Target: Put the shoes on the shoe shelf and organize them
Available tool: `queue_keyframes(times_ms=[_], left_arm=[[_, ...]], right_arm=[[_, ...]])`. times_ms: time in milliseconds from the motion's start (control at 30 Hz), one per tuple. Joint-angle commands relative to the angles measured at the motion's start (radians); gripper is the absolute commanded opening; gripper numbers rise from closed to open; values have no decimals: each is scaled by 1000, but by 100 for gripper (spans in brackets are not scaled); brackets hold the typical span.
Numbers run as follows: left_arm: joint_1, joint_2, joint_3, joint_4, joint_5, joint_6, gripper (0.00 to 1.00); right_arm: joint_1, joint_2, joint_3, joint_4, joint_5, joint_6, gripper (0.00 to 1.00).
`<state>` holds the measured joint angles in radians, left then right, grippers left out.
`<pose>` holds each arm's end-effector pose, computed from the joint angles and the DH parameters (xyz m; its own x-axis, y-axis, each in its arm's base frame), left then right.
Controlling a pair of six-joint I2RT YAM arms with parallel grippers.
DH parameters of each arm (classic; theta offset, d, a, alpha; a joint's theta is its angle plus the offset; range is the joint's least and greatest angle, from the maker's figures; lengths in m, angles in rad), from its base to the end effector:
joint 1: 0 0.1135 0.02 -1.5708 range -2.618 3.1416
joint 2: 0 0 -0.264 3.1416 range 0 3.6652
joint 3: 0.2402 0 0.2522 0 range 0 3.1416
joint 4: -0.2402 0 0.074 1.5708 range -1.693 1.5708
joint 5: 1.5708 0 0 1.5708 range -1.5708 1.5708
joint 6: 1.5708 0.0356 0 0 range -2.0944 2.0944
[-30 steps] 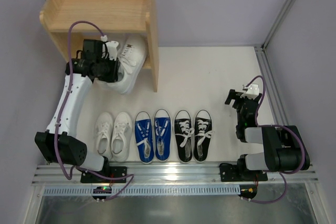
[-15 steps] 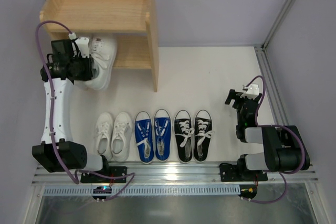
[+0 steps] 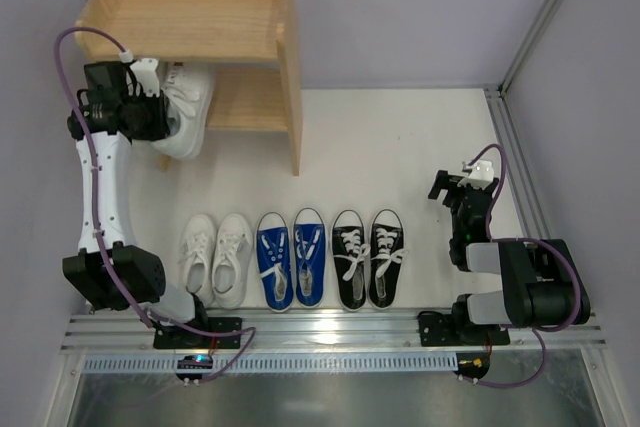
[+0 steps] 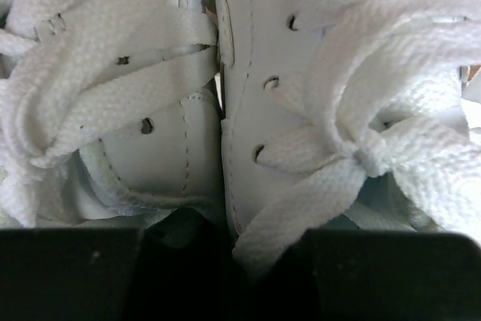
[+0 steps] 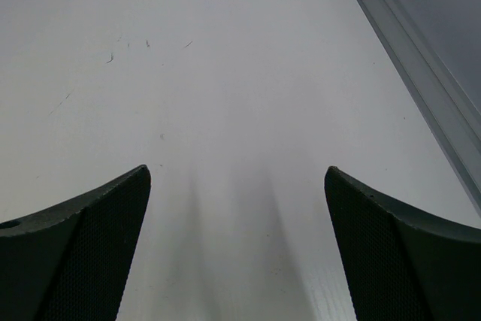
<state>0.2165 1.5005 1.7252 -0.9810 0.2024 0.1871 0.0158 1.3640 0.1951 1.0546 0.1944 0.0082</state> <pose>0.3005 0.0588 0.4152 -0.6711 0.0390 -0.7403 0.0582 0.9983 -0.0002 0.2251 -0.0033 0.1575 -0.1126 0.0063 -0.9936 0.1773 0.9841 -0.0139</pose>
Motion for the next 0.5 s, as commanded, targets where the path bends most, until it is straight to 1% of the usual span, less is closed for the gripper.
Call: queue_keyframes(times_ms=[0, 367, 467], left_arm=[[7, -29, 117, 310, 26, -12, 0], [4, 47, 116, 424, 60, -89, 0], [3, 72, 148, 427, 55, -94, 0]], right_arm=[[0, 0, 1, 81, -6, -4, 97], [0, 1, 1, 81, -6, -5, 98], [1, 1, 1, 81, -4, -4, 97]])
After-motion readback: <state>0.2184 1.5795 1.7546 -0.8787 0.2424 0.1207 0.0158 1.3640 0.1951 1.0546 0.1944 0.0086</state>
